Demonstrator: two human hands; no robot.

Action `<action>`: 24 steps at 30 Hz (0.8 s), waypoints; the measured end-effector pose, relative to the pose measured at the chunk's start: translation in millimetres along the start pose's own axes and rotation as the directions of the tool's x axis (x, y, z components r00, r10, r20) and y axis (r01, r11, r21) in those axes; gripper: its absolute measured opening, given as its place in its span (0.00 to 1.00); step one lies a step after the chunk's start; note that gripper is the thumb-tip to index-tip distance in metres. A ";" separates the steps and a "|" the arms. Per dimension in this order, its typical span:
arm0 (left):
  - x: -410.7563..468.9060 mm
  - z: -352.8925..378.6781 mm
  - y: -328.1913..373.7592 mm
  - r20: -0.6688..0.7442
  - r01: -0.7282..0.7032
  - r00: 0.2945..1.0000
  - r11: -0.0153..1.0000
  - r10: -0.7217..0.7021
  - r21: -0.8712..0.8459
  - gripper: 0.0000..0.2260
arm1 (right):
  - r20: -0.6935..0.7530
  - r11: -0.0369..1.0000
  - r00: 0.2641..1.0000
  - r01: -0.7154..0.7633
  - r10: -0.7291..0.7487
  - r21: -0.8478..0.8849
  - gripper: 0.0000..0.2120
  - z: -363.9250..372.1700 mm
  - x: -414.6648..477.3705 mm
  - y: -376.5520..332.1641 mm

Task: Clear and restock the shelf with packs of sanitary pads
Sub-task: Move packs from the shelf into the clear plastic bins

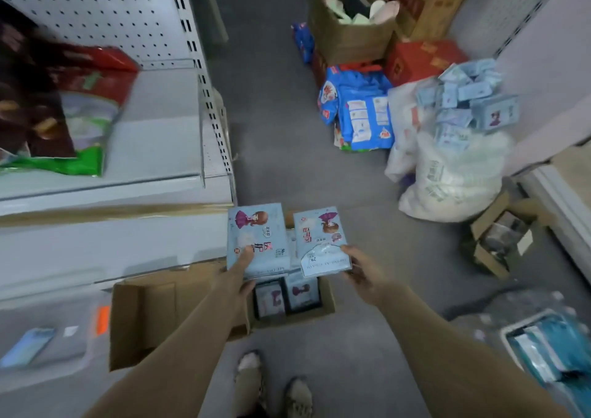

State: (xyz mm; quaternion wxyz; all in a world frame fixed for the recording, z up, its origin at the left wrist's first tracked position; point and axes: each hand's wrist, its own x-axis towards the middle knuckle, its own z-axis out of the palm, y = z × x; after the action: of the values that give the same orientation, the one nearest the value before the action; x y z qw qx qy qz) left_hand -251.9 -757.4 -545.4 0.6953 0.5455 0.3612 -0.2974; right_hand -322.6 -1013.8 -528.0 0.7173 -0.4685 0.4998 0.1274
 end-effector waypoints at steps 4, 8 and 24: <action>52.9 -7.4 -38.9 -0.069 0.110 0.992 0.993 -0.108 0.030 0.27 | 0.008 0.998 0.999 -0.051 0.051 0.049 0.07 -3.3 44.5 32.3; 92.8 -16.8 -75.0 -0.080 0.159 0.985 0.986 -0.156 0.040 0.27 | -0.035 0.991 0.992 -0.115 0.118 0.061 0.15 -6.2 90.5 62.2; 245.4 5.9 -139.5 -0.078 0.209 0.975 0.978 -0.209 -0.013 0.21 | -0.085 0.991 0.988 -0.120 0.125 0.067 0.14 -14.1 264.6 115.3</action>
State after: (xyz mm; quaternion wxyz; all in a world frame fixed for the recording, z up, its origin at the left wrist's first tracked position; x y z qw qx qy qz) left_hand -225.6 -799.8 -823.3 0.6466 0.5141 0.4446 -0.3462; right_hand -282.3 -1039.7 -812.9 0.6992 -0.4197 0.5629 0.1347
